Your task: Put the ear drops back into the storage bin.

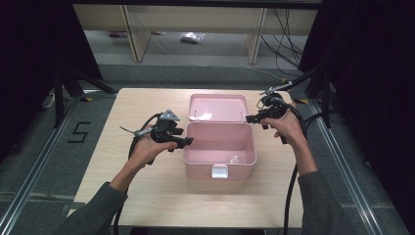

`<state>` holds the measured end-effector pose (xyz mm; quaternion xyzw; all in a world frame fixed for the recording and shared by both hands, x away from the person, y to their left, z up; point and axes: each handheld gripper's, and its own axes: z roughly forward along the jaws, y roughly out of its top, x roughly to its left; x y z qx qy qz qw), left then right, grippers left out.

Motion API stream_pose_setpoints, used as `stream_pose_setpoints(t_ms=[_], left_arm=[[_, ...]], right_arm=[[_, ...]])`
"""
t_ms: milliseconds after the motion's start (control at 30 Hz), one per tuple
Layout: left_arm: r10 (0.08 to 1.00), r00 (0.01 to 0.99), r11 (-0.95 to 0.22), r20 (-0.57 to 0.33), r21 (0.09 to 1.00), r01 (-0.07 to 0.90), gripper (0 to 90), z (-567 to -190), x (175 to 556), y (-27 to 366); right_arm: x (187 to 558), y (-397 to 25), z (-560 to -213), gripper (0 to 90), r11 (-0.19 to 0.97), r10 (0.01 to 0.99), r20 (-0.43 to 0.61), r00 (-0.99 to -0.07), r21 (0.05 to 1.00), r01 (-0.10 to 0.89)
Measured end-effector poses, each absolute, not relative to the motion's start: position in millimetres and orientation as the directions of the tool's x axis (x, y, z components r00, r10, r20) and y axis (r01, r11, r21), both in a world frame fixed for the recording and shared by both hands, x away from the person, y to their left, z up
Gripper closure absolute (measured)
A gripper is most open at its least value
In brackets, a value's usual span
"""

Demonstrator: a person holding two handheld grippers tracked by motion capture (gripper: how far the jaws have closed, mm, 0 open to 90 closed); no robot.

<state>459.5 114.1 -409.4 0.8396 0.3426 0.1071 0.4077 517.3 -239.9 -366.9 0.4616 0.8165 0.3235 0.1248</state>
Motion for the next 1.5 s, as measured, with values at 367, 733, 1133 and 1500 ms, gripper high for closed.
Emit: stream_pose_setpoints(t_ms=[367, 733, 1133, 1500], left_arm=[[0.676, 0.73, -0.437, -0.099, 0.744, 0.506, 44.8, -405.4, 479.2, 106.1], [0.684, 0.722, -0.444, -0.102, 0.727, 0.524, 49.4, -409.9, 492.8, 101.3], [0.678, 0.727, -0.452, -0.107, 0.72, 0.527, 58.9, -414.5, 501.6, 99.8], [0.673, 0.736, -0.484, -0.069, 0.712, 0.509, 70.3, -413.9, 502.9, 94.6]], right_arm=[[526.9, -238.5, -367.7, 36.8, 0.346, 0.849, 0.1, -0.519, 0.637, 0.689], [539.0, -238.5, -374.6, 37.0, 0.287, 0.88, 0.111, -0.462, 0.649, 0.704], [557.8, -233.1, -389.0, 37.9, 0.237, 0.911, 0.101, -0.399, 0.664, 0.71], [564.1, -229.4, -391.3, 37.9, 0.21, 0.921, 0.114, -0.373, 0.66, 0.722]])
